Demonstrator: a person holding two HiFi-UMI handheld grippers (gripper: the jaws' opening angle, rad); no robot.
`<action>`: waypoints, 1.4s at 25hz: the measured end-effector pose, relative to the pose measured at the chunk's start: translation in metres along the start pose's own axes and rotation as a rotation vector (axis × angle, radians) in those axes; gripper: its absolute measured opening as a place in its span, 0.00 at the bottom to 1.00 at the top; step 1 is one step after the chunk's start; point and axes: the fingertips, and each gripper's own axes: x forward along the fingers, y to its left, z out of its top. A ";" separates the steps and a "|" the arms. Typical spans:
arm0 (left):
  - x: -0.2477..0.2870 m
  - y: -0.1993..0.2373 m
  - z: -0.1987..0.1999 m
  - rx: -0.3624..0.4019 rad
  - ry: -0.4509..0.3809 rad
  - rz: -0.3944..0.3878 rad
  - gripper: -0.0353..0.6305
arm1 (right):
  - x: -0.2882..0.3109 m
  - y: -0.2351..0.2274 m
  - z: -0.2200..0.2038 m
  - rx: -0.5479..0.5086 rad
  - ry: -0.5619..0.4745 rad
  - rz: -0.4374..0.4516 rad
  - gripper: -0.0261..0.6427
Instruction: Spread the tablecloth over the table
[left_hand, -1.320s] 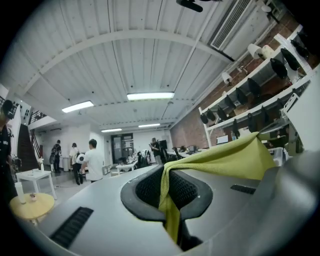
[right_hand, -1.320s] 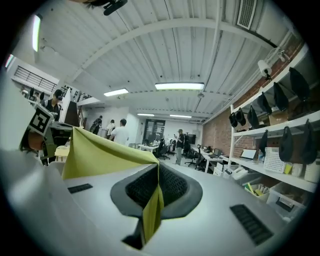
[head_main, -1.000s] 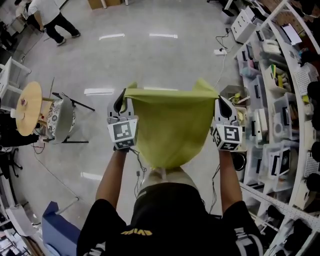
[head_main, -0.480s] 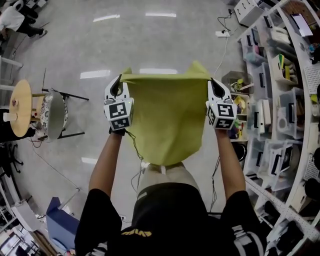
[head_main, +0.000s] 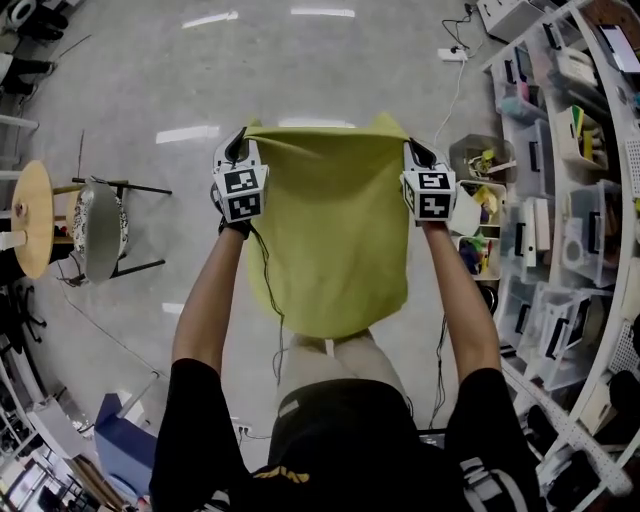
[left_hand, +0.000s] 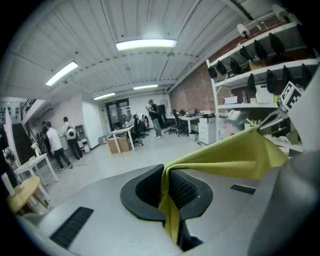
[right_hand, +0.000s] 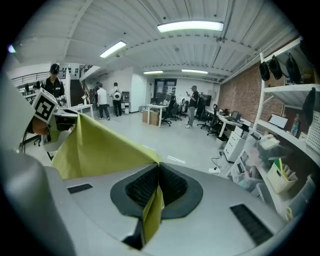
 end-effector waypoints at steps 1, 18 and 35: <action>0.011 0.000 -0.007 0.024 0.015 -0.006 0.08 | 0.012 -0.001 -0.006 0.000 0.016 -0.001 0.05; 0.065 0.009 -0.119 0.032 0.252 0.017 0.41 | 0.089 -0.017 -0.067 0.092 0.090 -0.089 0.38; 0.047 0.006 -0.142 0.110 0.418 -0.089 0.36 | 0.027 -0.006 -0.106 0.129 0.118 -0.108 0.34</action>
